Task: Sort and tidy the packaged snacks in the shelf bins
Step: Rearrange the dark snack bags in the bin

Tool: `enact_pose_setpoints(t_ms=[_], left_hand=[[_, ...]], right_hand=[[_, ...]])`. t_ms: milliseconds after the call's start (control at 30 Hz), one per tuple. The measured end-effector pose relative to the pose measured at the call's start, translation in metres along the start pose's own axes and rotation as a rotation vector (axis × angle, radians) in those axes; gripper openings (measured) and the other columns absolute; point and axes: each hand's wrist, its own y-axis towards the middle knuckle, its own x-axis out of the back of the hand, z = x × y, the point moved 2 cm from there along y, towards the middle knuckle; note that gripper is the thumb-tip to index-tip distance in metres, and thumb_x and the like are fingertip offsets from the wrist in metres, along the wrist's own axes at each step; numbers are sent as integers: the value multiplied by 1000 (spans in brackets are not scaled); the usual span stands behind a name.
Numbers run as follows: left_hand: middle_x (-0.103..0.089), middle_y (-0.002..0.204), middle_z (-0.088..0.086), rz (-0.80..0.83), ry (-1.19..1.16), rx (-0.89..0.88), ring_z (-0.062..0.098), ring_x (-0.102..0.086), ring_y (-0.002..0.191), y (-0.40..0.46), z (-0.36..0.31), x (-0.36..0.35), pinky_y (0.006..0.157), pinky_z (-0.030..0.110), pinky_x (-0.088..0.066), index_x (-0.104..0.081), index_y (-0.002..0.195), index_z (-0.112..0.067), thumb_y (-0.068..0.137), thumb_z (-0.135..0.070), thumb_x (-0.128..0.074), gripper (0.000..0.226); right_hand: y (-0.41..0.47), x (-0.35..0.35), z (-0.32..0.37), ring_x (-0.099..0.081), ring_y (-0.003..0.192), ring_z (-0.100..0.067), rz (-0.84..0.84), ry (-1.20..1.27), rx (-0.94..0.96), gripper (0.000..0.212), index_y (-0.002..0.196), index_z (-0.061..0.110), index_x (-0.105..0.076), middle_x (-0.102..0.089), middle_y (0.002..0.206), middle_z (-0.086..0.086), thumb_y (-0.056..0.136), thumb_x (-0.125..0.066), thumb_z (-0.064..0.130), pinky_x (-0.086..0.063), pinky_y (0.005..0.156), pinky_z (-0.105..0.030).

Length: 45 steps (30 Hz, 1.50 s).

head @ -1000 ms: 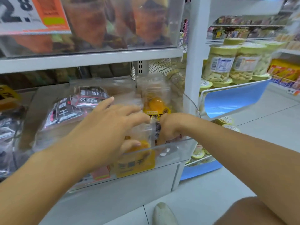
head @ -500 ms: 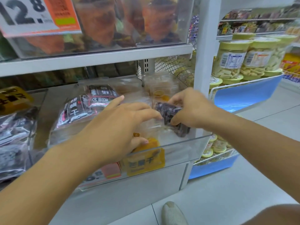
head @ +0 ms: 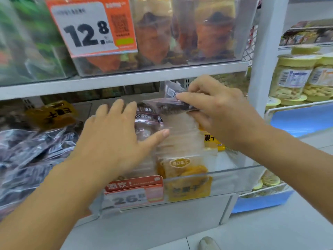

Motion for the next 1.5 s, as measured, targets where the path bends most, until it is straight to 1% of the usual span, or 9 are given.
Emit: enact_pose_setpoints(t_ms=[167,300,500,733,933,1067,1200,1300,1500], left_hand=[[-46,137,0,72,-147,-7,25,-45,128,-5,24,-19,102,47,-46,-28,151,-25,70,-97,-12,110],[-50,128,-10,19,-301,-15,18,-49,122,-3,34,-24,98,44,-48,-36,145,-35,72,-93,-28,93],[-50,129,-20,-66,-702,-35,-7,-46,109,-1,40,-19,84,3,-32,-46,139,-38,67,-60,-63,77],[-42,147,-5,47,-503,88,20,-41,136,-6,45,-22,109,47,-41,-33,149,-30,65,-84,-53,102],[-46,120,-28,139,-714,157,2,-42,109,-14,30,-16,87,22,-34,-44,116,-56,90,-54,-56,29],[-43,151,-17,124,-863,197,12,-43,135,-7,34,-18,106,35,-36,-34,147,-42,72,-71,-51,83],[-55,131,-19,144,-838,172,7,-56,118,-7,33,-20,103,43,-45,-40,131,-46,70,-73,-61,70],[-42,151,-14,130,-772,161,12,-46,135,-8,35,-24,111,44,-40,-25,151,-36,72,-78,-60,96],[-28,161,-11,64,-617,151,14,-32,145,-14,31,-20,115,36,-32,-14,158,-29,81,-73,-55,99]], right_hand=[[23,-18,18,-61,79,-25,-2,124,-1,36,110,11,-75,-62,98,-7,76,-80,1,-54,63,-41],[25,-35,30,-55,112,-6,332,491,-168,61,134,23,-63,-55,123,5,77,-83,33,-46,97,-27],[37,-30,25,-38,135,7,647,720,-246,101,153,28,-33,-40,148,16,70,-89,39,-33,111,-16],[10,-11,26,-12,145,12,573,568,-348,113,150,54,-23,-11,161,25,54,-82,68,-19,115,-14],[12,-23,21,-40,134,-1,638,472,-378,123,155,37,-24,-32,152,22,53,-72,85,-37,113,-31],[31,-31,21,-35,139,0,668,556,-362,118,157,29,-24,-33,155,13,60,-81,66,-30,117,-26],[36,-40,15,-31,144,-6,722,638,-341,116,158,31,-17,-27,159,9,62,-80,50,-36,116,-38],[22,-29,13,-15,148,4,684,639,-300,110,158,36,-15,-18,162,19,70,-79,53,-24,122,-36],[9,-15,5,-27,142,8,519,549,-326,92,152,41,-31,-32,155,23,74,-73,67,-30,120,-37]])
